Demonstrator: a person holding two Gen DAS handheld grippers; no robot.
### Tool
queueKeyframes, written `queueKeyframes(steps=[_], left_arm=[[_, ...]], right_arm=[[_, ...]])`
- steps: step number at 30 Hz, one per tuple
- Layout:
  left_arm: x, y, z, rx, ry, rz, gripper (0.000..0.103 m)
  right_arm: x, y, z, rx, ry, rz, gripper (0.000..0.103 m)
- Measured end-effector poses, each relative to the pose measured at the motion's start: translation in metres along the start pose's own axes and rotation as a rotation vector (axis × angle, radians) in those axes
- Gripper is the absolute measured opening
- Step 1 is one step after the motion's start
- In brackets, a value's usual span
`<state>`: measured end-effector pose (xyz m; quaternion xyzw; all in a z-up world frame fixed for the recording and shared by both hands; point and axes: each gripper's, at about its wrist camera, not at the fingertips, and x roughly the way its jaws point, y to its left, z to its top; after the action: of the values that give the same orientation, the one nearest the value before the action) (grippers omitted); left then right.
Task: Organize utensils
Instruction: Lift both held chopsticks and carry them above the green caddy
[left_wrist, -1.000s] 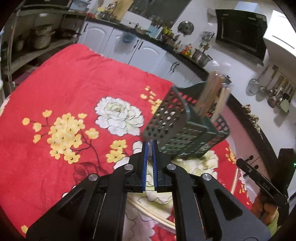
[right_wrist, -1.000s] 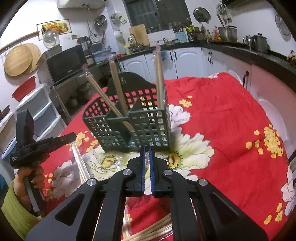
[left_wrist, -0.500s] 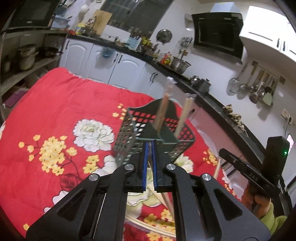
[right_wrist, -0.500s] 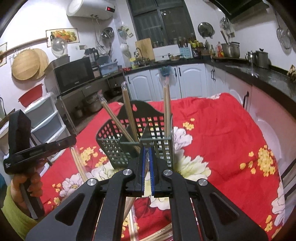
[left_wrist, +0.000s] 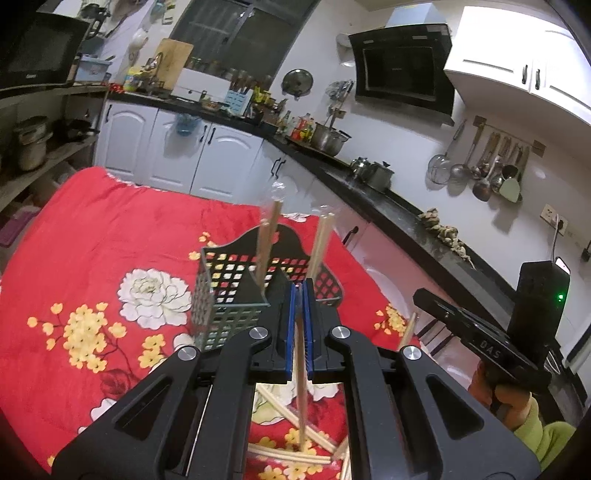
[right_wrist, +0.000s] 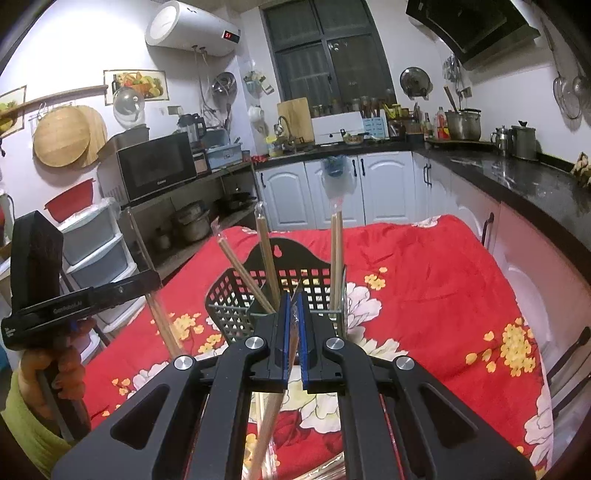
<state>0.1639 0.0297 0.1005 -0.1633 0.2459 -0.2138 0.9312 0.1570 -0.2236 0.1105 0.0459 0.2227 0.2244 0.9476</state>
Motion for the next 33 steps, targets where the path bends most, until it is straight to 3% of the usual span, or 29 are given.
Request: queueKeyframes(steps=[33], left_arm=[[0.002, -0.058, 0.031, 0.097, -0.069, -0.127, 0.002]], right_arm=[[-0.028, 0.011, 0.039, -0.052, -0.125, 0.002, 0.004]])
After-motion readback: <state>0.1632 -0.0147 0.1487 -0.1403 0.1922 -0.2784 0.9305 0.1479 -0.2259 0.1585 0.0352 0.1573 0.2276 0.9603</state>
